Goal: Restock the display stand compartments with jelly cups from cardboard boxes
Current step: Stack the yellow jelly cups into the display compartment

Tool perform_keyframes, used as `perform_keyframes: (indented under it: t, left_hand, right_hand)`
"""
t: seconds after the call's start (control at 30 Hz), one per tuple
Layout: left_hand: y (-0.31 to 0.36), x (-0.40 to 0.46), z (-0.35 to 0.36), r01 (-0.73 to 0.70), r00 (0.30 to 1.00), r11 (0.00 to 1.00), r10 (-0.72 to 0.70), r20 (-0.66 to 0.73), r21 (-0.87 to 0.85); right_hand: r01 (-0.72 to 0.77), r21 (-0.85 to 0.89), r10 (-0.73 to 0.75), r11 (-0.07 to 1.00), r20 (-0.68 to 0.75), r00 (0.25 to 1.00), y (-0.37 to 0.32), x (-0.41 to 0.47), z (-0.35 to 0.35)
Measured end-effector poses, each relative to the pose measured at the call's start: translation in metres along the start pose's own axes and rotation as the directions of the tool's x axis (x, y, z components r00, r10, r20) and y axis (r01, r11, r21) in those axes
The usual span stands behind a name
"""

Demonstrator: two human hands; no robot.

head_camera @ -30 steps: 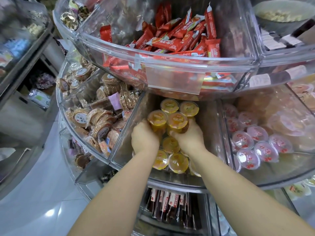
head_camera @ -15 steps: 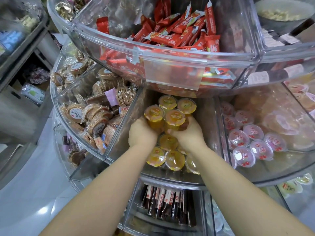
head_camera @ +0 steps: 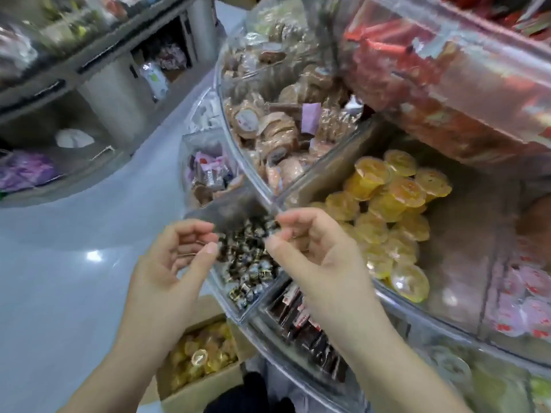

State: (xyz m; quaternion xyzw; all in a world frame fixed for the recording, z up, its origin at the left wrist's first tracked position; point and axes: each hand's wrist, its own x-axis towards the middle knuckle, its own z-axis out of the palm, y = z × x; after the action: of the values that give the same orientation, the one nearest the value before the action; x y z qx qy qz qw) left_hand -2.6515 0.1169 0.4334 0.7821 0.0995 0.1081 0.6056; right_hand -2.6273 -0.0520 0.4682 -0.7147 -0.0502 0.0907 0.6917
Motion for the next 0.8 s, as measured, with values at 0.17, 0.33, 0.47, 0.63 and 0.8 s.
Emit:
perform_keyframes:
  t: [0.17, 0.33, 0.47, 0.63, 0.8]
  left_hand:
    - [-0.13, -0.081, -0.054, 0.359, 0.898, 0.934, -0.346, -0.27, -0.004]
    - [-0.296, -0.158, -0.071, 0.728, 0.686, 0.678, -0.716, -0.133, 0.103]
    - [-0.422, -0.19, -0.079, 0.851, 0.48, 0.45, -0.876, -0.053, 0.27]
    - [-0.559, -0.176, -0.074, 0.814, 0.51, 0.478, -0.86, -0.014, 0.33]
    - [-0.674, -0.165, -0.044, 0.627, 0.634, 0.578, -0.768, 0.089, 0.523]
  right_hand:
    - [-0.079, -0.304, 0.21, 0.95, 0.429, 0.878, 0.099, -0.018, 0.084]
    - [-0.204, -0.75, 0.666, 0.629, 0.384, 0.64, 0.293, -0.034, 0.129]
    - [-0.12, -0.914, 0.797, 0.389, 0.268, 0.542, 0.432, -0.04, 0.157]
    - [-0.107, -0.935, 0.837, 0.337, 0.245, 0.489, 0.568, -0.025, 0.201]
    - [-0.023, -0.955, 0.882, 0.296, 0.263, 0.392, 0.679, -0.024, 0.226]
